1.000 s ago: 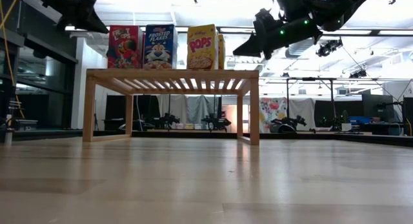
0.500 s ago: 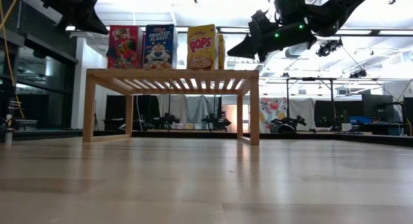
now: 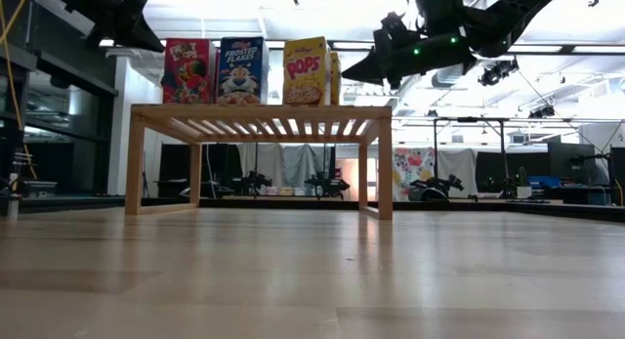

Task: Stack cereal on shelf
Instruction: Adjust the cereal boxes on the shelf, then return to Home Position

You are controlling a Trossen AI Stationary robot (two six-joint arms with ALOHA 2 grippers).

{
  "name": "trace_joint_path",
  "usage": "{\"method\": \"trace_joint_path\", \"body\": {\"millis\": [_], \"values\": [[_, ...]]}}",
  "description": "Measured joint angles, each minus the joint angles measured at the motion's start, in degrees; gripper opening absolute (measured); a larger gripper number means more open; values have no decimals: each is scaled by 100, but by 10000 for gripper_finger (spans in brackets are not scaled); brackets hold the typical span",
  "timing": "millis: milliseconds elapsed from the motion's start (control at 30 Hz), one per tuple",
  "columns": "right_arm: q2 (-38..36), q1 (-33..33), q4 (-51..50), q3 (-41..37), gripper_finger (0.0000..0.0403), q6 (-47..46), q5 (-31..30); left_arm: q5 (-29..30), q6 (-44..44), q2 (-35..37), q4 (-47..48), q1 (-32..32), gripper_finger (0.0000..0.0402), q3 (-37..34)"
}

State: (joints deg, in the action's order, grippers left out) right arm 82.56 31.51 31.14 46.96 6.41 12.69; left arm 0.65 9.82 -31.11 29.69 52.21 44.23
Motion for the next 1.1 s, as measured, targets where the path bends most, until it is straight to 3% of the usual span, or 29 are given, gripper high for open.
{"method": "trace_joint_path", "body": {"millis": [533, 733, 900, 1100], "values": [[300, -4, 469, 25, 0, -17, 52, -16, 57, 0, 2, -2, 0, 0], [296, -4, 90, 246, 0, 2, 61, -18, 56, 0, -4, -2, 0, 0], [-162, 150, -612, 289, 0, 143, 59, -16, -34, 79, 1, 0, 0, 0], [-994, 235, -1803, 291, 0, 136, 49, -997, 21, 572, -531, -190, 0, -229]]}}
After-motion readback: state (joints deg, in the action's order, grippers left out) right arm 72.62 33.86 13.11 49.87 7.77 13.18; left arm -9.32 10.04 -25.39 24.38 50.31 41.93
